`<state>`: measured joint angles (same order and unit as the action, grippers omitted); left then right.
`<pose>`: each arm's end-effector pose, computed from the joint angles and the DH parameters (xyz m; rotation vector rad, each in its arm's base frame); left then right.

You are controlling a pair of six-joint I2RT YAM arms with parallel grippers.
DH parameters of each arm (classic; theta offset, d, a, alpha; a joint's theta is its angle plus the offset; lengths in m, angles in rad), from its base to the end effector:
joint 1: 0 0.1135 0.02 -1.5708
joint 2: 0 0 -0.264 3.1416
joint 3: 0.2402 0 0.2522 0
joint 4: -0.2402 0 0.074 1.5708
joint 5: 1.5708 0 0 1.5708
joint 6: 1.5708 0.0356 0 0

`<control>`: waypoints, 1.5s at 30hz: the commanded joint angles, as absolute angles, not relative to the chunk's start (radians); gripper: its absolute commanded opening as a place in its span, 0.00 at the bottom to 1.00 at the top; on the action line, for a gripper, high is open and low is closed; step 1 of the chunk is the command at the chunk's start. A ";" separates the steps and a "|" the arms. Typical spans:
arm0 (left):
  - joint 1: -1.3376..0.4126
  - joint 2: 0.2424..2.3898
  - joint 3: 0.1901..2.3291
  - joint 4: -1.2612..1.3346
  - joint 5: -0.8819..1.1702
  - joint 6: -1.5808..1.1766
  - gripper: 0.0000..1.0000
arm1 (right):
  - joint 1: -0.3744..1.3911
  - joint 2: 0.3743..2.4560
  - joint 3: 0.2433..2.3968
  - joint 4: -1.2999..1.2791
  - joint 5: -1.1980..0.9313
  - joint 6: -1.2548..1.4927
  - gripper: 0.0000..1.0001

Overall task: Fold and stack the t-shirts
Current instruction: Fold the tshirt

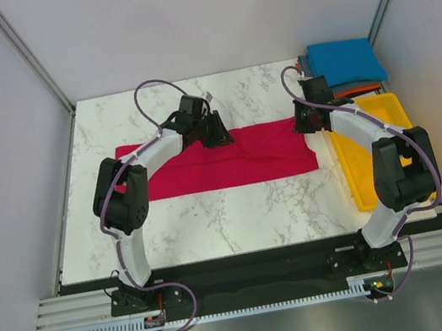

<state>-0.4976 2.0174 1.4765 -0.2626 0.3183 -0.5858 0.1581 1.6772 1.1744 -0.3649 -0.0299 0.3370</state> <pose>0.3899 -0.2245 0.1993 0.0517 2.5094 -0.8657 0.3578 0.0581 0.2269 0.2059 2.4462 0.2562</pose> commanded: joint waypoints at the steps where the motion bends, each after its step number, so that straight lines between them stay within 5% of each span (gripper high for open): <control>1: -0.456 1.974 1.461 -0.336 0.290 -0.543 0.32 | 0.187 1.693 1.175 -0.399 -0.098 0.371 0.20; 14: -0.172 1.980 1.304 -0.360 0.319 -0.568 0.32 | 0.189 1.764 1.121 -0.367 0.060 0.360 0.19; 22: -0.051 2.006 1.488 -0.429 0.388 -0.540 0.34 | 0.187 1.772 1.296 -0.423 0.052 0.373 0.20; 34: 0.089 2.212 1.661 -0.485 0.364 -0.523 0.34 | 0.143 2.044 1.500 -0.399 0.155 0.327 0.19; 45: 0.138 2.260 1.730 -0.502 0.388 -0.526 0.34 | 0.123 2.118 1.471 -0.226 0.126 0.279 0.19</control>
